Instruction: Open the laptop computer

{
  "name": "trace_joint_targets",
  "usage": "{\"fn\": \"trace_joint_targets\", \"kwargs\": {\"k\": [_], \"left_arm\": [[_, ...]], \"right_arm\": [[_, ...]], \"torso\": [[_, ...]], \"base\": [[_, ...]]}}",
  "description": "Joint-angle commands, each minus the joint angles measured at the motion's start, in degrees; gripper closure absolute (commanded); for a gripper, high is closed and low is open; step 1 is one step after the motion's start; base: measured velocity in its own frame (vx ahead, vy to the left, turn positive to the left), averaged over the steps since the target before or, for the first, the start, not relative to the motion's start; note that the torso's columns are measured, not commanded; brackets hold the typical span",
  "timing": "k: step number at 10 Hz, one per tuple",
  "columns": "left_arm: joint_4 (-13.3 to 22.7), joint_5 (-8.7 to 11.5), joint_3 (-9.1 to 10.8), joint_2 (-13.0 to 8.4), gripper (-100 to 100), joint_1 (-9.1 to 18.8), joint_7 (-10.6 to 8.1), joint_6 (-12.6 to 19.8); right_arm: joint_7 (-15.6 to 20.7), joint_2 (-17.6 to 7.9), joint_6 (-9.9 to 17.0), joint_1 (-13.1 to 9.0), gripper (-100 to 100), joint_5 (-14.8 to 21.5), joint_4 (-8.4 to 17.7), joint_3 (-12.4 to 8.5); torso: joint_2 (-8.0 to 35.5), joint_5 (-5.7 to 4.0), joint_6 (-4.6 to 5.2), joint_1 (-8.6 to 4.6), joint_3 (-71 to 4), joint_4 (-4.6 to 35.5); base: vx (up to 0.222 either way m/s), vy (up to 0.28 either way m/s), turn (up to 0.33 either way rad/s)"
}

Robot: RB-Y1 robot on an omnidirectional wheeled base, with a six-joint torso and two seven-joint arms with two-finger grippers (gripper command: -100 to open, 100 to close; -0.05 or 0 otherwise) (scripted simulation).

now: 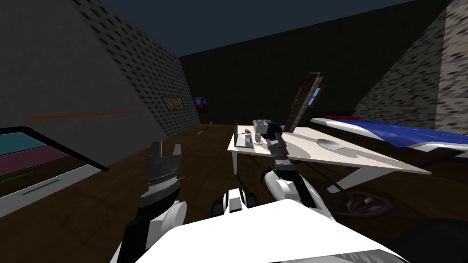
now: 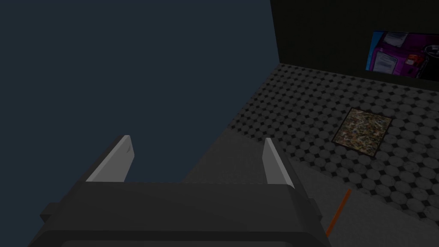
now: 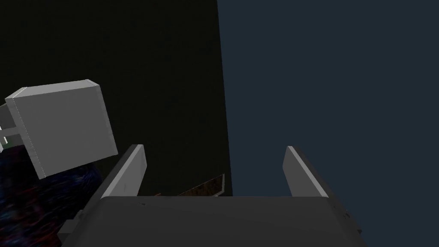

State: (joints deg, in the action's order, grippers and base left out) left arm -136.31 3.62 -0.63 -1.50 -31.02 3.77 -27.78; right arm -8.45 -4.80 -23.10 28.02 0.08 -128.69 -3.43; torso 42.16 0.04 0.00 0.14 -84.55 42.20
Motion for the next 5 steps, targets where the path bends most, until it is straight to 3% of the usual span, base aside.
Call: {"fn": "trace_joint_targets", "kwargs": {"k": [1,5], "left_arm": [[0.0,0.0,0.0,0.0,0,0.0,0.0,0.0],[0.0,0.0,0.0,0.0,0,0.0,0.0,0.0]], "right_arm": [[2.1,-3.2,0.8,-0.5,-100,2.2,1.2,-0.3],[6.6,-6.3,2.7,-1.8,-100,7.2,3.7,-0.9]], "torso": [[0.1,0.0,0.0,-0.01,0.0,0.1],[0.1,-0.01,0.0,-0.05,0.0,0.1]], "base": [[0.06,0.076,-0.041],[0.064,0.104,-0.041]]}}
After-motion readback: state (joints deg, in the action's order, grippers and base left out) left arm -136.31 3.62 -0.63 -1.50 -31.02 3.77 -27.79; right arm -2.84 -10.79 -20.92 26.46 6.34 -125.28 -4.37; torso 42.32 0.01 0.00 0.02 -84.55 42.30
